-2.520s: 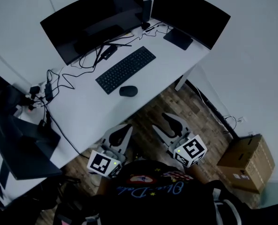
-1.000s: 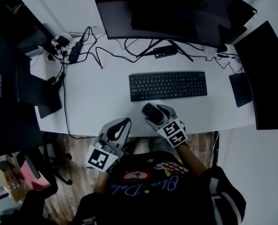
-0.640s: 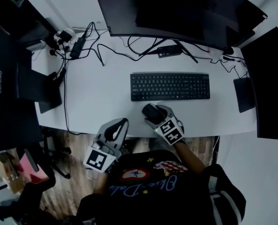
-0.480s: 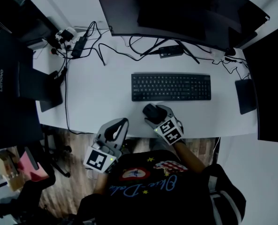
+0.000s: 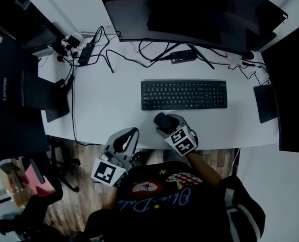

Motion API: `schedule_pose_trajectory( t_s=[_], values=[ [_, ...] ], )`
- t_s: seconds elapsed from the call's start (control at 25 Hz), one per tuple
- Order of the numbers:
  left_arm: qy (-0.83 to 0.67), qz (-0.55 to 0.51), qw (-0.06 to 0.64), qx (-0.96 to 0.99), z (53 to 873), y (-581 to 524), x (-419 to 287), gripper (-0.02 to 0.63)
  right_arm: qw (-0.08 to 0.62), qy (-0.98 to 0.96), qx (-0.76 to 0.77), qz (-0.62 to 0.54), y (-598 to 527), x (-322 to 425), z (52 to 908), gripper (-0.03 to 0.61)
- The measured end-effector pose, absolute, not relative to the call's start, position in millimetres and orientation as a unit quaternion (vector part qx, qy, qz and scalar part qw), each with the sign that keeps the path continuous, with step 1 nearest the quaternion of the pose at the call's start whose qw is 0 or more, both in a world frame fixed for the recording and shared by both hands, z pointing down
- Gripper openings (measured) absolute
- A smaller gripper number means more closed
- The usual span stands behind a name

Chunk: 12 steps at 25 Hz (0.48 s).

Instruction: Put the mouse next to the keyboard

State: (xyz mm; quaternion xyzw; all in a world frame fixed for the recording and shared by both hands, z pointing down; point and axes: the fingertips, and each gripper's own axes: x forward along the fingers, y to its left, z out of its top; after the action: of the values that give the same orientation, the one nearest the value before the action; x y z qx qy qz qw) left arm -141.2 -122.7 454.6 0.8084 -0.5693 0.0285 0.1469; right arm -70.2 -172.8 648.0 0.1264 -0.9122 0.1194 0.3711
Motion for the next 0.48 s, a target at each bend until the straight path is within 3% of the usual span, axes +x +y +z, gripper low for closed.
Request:
schedule_pose_trajectory(
  t_s=[0.48],
  values=[
    [-0.54, 0.023, 0.14, 0.83, 448.3, -148.5, -108.9, 0.005, 0.322, -0.92, 0.186, 0.126, -207.7, -33.9, 610.4, 0.281]
  ],
)
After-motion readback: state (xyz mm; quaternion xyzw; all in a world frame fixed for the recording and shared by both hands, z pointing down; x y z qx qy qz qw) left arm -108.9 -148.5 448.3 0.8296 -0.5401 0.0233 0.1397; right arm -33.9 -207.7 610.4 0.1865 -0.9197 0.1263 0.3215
